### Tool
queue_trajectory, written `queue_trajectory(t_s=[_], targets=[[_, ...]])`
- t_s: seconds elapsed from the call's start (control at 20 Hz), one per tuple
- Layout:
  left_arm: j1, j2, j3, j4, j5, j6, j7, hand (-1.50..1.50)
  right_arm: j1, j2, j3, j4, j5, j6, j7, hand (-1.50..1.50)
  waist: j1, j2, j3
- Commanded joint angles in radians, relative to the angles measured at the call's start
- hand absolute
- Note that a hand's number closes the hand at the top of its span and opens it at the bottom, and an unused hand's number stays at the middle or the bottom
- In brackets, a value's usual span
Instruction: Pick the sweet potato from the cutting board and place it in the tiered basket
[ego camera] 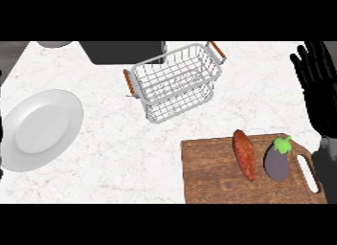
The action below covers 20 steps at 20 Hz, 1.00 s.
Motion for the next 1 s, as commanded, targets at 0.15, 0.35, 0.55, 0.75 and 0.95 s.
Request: queue_trajectory(t_s=[0.15, 0.35, 0.55, 0.75, 0.95], targets=[[0.012, -0.143, -0.151, -0.041, 0.001, -0.029, 0.028, 0.0, -0.033, 0.023, -0.12, 0.131, -0.364, 0.332, -0.111, 1.5, 0.002, 0.029, -0.005], [-0.011, -0.215, -0.221, -0.023, 0.042, -0.071, 0.085, 0.0, 0.011, -0.08, -0.138, 0.302, -0.27, 0.35, -0.07, 1.5, -0.001, 0.048, -0.01], [0.001, -0.235, -0.254, -0.024, 0.027, -0.068, 0.088, 0.0, 0.043, 0.114, -0.096, 0.359, -0.71, 0.647, 0.071, -1.5, 0.011, 0.039, -0.002], [-0.018, -0.247, -0.246, 0.008, 0.009, -0.042, 0.096, 0.0, 0.078, -0.064, -0.188, 0.422, -0.882, 1.013, 0.094, -1.5, -0.016, 0.029, -0.006], [0.029, -0.265, -0.296, -0.052, -0.021, -0.027, 0.107, 0.0, 0.04, -0.283, -0.254, 0.536, -0.852, 1.226, 0.129, -1.5, 0.018, 0.025, -0.007]])
